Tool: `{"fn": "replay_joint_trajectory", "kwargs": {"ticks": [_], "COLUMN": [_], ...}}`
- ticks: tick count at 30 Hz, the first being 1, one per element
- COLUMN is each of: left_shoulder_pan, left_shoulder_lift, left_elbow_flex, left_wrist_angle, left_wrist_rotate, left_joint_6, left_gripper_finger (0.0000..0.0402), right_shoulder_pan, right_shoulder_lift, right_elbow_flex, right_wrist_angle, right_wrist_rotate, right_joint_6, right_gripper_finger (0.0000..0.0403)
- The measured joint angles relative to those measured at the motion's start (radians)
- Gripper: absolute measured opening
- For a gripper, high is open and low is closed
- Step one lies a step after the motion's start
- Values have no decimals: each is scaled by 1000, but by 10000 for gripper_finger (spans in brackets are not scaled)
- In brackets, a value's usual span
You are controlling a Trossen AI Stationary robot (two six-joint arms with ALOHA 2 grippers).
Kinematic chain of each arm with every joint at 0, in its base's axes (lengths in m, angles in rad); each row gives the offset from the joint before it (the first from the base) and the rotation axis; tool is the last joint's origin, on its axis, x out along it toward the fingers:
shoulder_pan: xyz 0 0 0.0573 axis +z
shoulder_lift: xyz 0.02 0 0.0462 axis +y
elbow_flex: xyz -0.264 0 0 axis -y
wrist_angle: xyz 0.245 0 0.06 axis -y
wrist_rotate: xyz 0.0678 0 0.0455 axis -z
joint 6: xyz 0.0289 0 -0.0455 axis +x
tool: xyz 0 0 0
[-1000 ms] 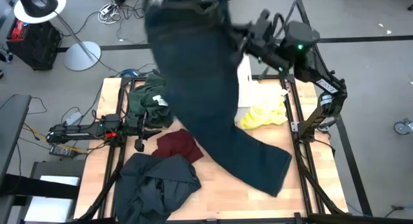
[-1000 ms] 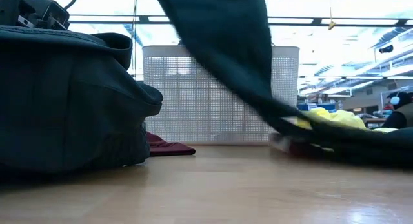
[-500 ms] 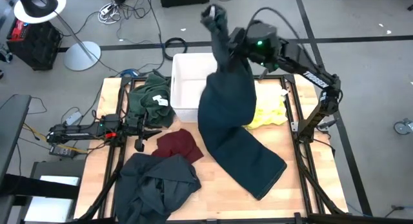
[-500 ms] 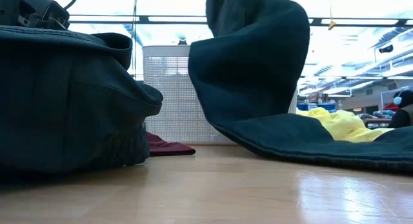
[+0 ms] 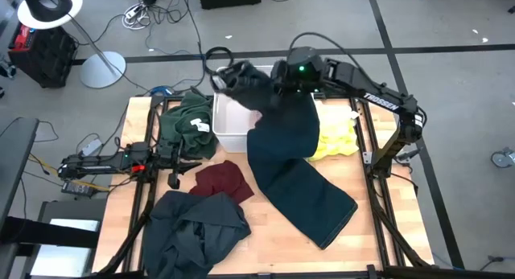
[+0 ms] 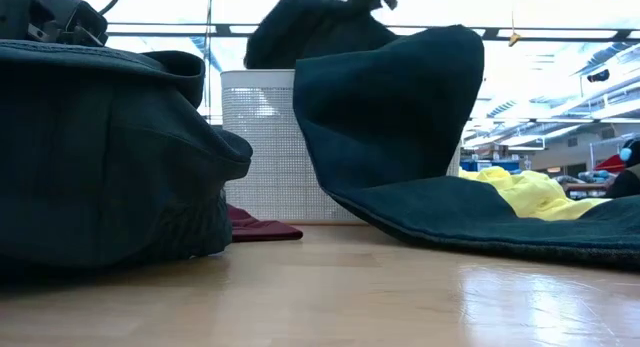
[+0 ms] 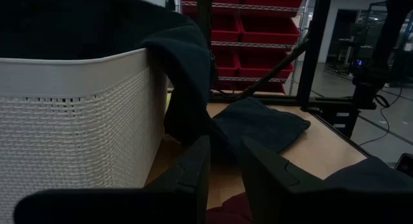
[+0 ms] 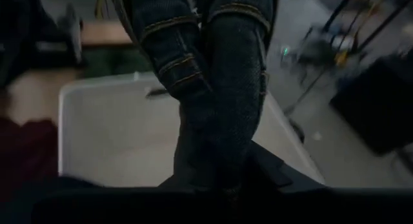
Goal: Sort clothes
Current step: Put the jeans into the white bin
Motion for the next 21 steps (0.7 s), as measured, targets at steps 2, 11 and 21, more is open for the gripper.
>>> {"fn": "replay_joint_trajectory", "kwargs": {"ticks": [2,11,21], "left_shoulder_pan": [0,0,0], "left_shoulder_lift": [0,0,0], "left_elbow_flex": [0,0,0], "left_wrist_angle": [0,0,0], "left_wrist_rotate": [0,0,0], "left_joint_6": [0,0,0], "left_gripper_finger": [89,89,89], "right_shoulder_pan": [-6,-8,7], "right_shoulder_lift": [0,0,-69], "right_elbow_flex": [-50,-156,-108], "right_wrist_angle": [-8,-34,-104], "right_wrist_rotate": [0,-1,-1], "right_joint_6": [34,150,183], "right_gripper_finger": [74,102,118]}}
